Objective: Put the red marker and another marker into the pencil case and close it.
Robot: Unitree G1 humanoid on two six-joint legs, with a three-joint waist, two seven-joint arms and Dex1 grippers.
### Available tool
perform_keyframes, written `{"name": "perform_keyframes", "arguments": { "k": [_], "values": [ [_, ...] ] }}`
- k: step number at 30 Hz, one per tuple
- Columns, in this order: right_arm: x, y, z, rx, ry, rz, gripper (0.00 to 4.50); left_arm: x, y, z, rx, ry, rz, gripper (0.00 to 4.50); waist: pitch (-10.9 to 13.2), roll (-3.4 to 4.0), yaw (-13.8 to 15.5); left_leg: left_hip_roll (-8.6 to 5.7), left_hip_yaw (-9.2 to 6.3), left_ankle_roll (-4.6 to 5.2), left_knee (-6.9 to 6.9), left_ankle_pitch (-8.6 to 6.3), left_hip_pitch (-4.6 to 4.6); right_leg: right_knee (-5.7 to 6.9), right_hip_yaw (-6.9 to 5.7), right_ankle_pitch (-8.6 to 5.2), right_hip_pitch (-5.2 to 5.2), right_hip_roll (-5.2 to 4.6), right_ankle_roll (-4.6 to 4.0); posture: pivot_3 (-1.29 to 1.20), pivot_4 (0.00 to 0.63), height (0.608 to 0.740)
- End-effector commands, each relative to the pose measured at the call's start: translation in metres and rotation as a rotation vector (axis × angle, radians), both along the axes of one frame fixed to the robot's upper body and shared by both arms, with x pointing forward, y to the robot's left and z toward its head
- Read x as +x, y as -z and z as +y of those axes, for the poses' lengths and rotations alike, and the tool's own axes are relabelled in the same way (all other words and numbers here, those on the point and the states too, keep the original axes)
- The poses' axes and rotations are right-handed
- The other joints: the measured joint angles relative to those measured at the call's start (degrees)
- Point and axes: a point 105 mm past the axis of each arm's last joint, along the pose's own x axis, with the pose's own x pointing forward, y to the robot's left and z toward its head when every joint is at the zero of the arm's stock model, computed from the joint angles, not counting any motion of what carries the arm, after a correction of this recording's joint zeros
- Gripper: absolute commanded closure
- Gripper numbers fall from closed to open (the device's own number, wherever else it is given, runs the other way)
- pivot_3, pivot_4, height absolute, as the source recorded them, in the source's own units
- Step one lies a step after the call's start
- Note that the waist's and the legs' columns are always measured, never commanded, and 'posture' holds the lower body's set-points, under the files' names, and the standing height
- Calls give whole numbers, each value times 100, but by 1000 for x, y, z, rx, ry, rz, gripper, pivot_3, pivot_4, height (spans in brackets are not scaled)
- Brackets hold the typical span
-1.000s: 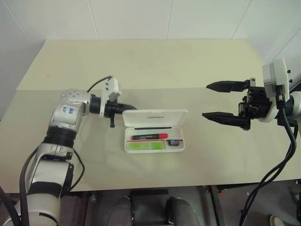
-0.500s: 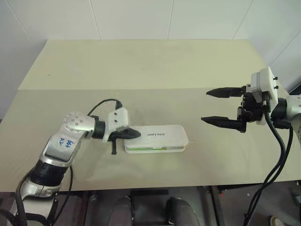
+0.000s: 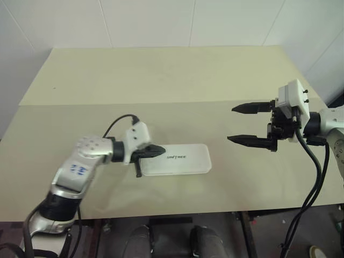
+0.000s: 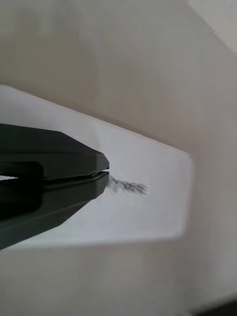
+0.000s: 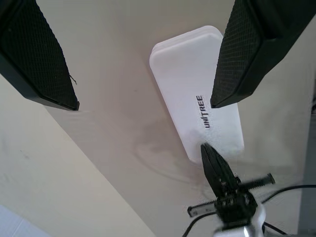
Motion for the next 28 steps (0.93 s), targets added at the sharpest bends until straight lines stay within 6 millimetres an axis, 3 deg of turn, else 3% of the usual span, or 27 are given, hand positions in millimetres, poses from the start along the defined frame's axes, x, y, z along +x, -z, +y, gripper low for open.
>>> {"name": "perform_keyframes", "arguments": {
  "k": [1,4,7,10,13,15,18,28],
  "values": [
    [-6,-16,-2,51,-73,-58,0,-26,-33,29,-65,17,-14,4278,-1,2,-17,1,0,-1,-2,0,3,-1,1,0,1,1,-1,0,150,740],
    [10,-9,-11,47,-21,-41,0,-16,-48,69,-107,-200,-47,3563,-1,1,-6,-3,4,0,12,-1,7,-8,3,0,4,-3,-1,0,150,740],
    [27,1,-27,46,58,-15,0,-6,-50,120,-151,-457,-67,2540,-1,0,25,-4,3,3,16,-4,8,-9,1,2,7,-4,-5,0,150,740],
    [39,20,-46,2,144,35,0,-23,-36,170,-181,-657,-16,1571,-1,0,7,-2,10,0,7,-11,3,-13,4,2,0,-2,-5,0,150,740],
    [40,34,-57,-66,155,66,0,-48,-19,176,-136,-654,65,550,1,-2,-41,2,19,1,3,-28,-2,-12,5,1,-3,-1,-3,0,150,740],
    [41,33,-66,-87,166,68,0,-67,-7,181,-100,-657,133,12,1,-2,-68,4,25,-1,6,-33,-3,-16,6,1,-3,-2,-3,0,150,740],
    [47,25,-75,-56,192,62,0,-79,-2,190,-71,-684,167,12,3,1,-105,3,25,-1,14,-35,1,-29,7,0,-2,-4,-3,0,150,740],
    [53,23,-75,23,168,57,0,-66,-6,202,-61,-768,92,12,2,2,-126,17,25,-16,5,-46,8,-35,6,-4,-4,4,-20,0,150,740]
  ]
}}
